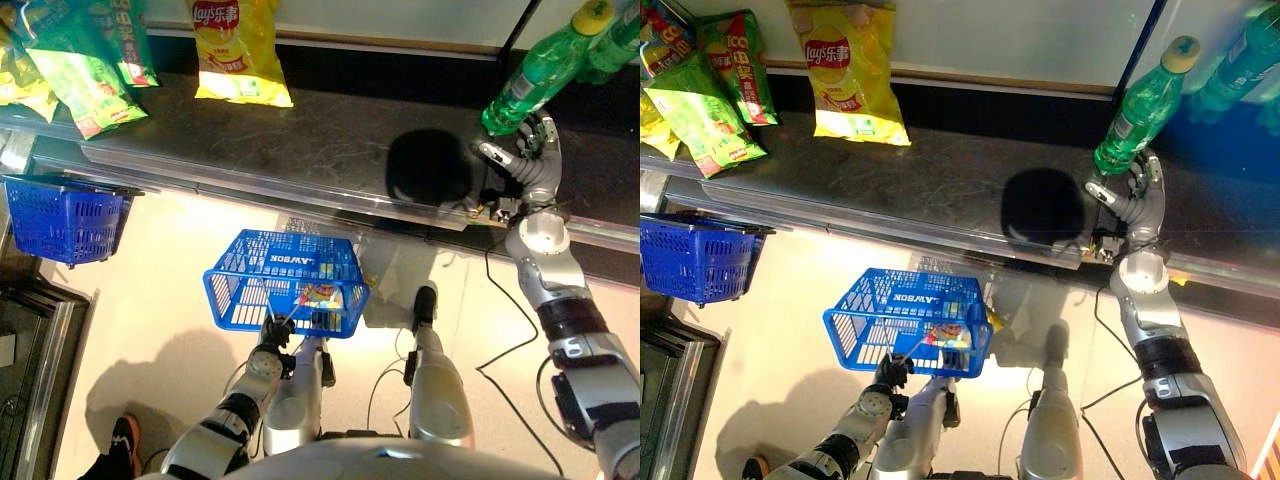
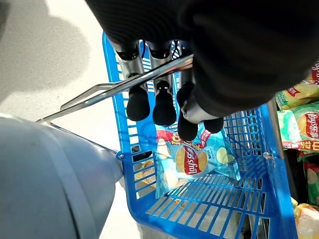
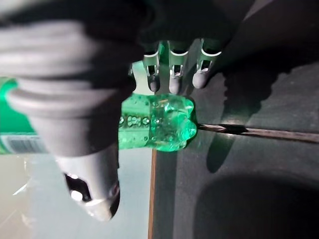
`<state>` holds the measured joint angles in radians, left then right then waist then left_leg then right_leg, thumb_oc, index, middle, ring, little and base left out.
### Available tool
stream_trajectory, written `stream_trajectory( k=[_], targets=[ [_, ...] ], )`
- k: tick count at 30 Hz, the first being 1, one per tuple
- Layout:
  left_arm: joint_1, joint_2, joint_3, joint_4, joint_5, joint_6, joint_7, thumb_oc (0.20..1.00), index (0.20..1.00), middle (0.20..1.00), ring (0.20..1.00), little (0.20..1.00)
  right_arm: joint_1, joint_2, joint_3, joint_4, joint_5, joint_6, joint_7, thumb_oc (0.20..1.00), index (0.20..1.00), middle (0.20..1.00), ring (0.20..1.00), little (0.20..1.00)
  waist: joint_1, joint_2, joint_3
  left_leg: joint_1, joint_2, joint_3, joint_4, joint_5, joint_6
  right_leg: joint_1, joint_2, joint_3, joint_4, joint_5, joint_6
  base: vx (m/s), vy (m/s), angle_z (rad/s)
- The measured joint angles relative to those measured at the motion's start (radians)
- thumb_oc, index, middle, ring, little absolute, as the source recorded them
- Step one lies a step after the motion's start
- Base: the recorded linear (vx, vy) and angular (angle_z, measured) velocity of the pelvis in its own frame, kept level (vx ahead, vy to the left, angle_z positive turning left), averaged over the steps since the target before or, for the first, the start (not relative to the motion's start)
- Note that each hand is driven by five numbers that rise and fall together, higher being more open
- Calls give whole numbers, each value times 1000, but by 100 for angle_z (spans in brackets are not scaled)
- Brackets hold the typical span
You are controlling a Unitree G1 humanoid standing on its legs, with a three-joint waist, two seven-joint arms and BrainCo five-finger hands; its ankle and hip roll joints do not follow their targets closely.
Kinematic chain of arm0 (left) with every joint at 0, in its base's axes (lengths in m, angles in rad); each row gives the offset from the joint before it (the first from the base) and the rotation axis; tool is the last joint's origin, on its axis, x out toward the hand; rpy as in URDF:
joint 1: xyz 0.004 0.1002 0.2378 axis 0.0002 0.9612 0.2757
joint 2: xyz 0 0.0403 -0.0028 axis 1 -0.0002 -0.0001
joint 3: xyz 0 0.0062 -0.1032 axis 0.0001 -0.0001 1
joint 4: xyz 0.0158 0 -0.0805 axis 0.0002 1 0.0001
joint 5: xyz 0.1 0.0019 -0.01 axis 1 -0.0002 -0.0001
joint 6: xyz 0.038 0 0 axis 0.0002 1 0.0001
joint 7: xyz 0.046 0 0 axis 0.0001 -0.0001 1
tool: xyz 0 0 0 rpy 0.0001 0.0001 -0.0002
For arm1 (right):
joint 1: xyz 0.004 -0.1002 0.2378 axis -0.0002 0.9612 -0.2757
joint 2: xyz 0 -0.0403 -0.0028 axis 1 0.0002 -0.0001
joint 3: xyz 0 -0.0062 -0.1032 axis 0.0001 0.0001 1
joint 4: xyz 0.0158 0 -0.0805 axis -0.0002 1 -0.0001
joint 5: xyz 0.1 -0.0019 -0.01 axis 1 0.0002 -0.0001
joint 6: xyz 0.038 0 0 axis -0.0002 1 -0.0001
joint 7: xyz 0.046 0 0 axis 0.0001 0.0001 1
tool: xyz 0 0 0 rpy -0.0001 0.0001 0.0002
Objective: Pick up the snacks into the basket
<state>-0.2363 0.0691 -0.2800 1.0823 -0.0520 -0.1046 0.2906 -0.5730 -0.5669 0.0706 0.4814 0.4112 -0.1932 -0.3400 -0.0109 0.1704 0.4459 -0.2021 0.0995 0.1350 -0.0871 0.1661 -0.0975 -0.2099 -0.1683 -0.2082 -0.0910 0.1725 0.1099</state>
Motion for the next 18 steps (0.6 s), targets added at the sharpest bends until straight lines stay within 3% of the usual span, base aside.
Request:
stream_trajectory(
  k=[8,18],
  targets=[
    [1,0,-21,1,-1,-9,-3,200,200,200,200,200,-181,-21,58,175,-6,33,-37,1000,1000,1000,1000,1000,10,1,-1,0,-9,-4,0,3,4,3,-10,-3,0,4,1,4,2,2],
    [1,0,-23,1,-5,-14,-6,200,200,200,200,200,-262,-46,108,239,1,52,-36,1000,1000,1000,1000,1000,27,2,-1,0,-11,-7,0,4,5,4,-11,-6,0,5,2,0,0,0]
  ],
)
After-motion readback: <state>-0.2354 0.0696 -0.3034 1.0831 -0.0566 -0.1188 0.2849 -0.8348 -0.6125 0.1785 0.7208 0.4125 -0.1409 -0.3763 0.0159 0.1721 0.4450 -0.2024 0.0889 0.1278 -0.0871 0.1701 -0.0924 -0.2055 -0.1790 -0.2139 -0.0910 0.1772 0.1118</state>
